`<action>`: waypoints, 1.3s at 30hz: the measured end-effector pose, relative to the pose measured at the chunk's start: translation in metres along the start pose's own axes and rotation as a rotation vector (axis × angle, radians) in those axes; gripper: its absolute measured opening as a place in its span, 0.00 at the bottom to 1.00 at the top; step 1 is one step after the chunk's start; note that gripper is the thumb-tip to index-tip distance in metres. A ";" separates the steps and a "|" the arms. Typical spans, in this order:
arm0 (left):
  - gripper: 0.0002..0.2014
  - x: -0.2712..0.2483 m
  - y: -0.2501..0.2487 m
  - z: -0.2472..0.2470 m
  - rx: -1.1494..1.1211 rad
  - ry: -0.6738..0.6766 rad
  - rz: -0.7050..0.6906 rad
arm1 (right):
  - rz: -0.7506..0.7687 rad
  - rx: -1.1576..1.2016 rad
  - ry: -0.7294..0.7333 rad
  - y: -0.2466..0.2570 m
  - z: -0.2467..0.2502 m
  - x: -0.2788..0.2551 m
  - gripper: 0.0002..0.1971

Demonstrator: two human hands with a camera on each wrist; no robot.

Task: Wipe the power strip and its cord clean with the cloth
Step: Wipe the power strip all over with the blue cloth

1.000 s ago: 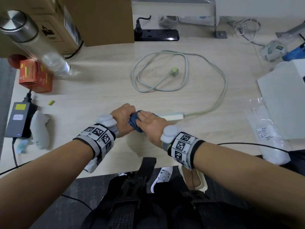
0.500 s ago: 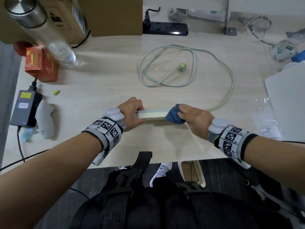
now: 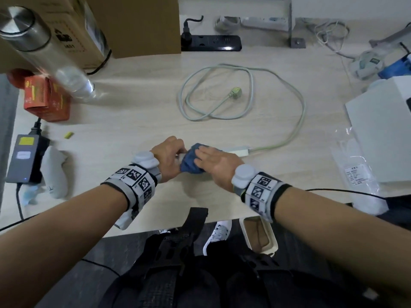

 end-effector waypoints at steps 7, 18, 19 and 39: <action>0.13 -0.001 -0.001 0.001 0.042 0.002 -0.008 | -0.310 0.002 0.069 -0.083 0.021 -0.117 0.29; 0.12 0.017 0.015 0.010 -0.009 0.140 0.223 | -0.764 0.176 -0.027 -0.096 0.013 -0.121 0.15; 0.11 0.018 0.016 0.007 0.004 0.203 0.234 | -0.786 0.192 -0.056 -0.098 0.014 -0.121 0.15; 0.32 -0.009 0.011 -0.020 0.031 0.147 0.161 | -0.909 0.319 -0.365 -0.105 0.034 -0.108 0.12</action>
Point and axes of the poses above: each hand's wrist, its own x-axis towards the middle knuckle, its own z-axis out of the back of the hand, y = z × x, the point moved 8 cm from there along x, towards the middle knuckle, and after that the axes turned 7 degrees about z, right-handed, at the moved point
